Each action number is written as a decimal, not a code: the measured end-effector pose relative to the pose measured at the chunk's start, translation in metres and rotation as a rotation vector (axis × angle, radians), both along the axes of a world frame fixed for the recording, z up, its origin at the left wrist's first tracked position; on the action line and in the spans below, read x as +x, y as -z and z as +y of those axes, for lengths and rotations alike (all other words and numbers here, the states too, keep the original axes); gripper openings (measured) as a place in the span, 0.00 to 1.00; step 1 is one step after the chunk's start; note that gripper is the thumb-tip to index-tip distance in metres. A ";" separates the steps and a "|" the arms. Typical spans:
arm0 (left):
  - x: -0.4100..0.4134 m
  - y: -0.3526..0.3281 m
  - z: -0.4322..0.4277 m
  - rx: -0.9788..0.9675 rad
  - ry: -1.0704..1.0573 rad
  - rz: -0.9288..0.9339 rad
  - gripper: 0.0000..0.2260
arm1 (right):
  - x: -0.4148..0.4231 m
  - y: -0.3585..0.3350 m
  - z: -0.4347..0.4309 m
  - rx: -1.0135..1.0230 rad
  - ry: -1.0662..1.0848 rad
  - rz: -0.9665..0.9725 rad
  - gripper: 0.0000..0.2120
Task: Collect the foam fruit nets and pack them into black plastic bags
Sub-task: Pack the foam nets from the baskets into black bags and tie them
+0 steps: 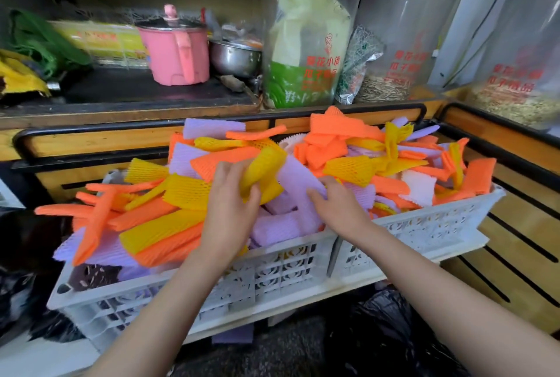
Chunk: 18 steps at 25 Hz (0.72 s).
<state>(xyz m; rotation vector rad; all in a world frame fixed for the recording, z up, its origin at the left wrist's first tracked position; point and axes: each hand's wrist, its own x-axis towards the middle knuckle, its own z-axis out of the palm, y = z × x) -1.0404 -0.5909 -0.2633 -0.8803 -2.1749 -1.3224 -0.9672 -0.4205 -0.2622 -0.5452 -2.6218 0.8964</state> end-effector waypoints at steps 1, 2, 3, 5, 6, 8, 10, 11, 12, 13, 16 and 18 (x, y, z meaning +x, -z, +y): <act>0.013 0.003 0.004 -0.049 0.067 0.005 0.15 | 0.007 -0.005 -0.009 -0.174 -0.038 0.033 0.10; 0.025 0.007 0.007 -0.106 0.138 -0.002 0.17 | 0.014 -0.009 -0.019 -0.406 -0.096 0.053 0.15; 0.036 0.012 0.008 -0.167 0.205 -0.018 0.20 | 0.021 -0.014 -0.027 -0.635 -0.153 0.055 0.22; 0.053 0.023 0.005 -0.275 0.300 -0.034 0.25 | 0.038 -0.023 -0.034 -0.819 -0.237 0.049 0.30; 0.057 0.027 0.001 -0.316 0.328 -0.023 0.27 | 0.045 -0.026 -0.034 -0.799 -0.264 0.038 0.29; 0.060 0.032 -0.010 -0.379 0.363 0.016 0.27 | 0.054 -0.026 -0.035 -0.723 -0.276 0.012 0.19; 0.059 0.037 -0.021 -0.463 0.383 0.056 0.26 | 0.056 -0.021 -0.035 -0.747 -0.262 -0.037 0.12; 0.057 0.039 -0.027 -0.506 0.377 0.081 0.26 | 0.057 -0.020 -0.037 -0.794 -0.282 -0.081 0.12; 0.055 0.042 -0.032 -0.531 0.362 0.112 0.25 | 0.056 -0.019 -0.039 -0.838 -0.316 -0.131 0.14; 0.053 0.043 -0.036 -0.537 0.350 0.142 0.24 | 0.054 -0.019 -0.043 -0.862 -0.348 -0.170 0.16; 0.041 0.045 -0.049 -0.535 0.364 0.173 0.21 | 0.040 -0.009 -0.055 -0.798 -0.244 -0.125 0.14; 0.026 0.046 -0.062 -0.542 0.293 0.153 0.22 | 0.031 0.002 -0.058 -0.818 -0.123 -0.079 0.10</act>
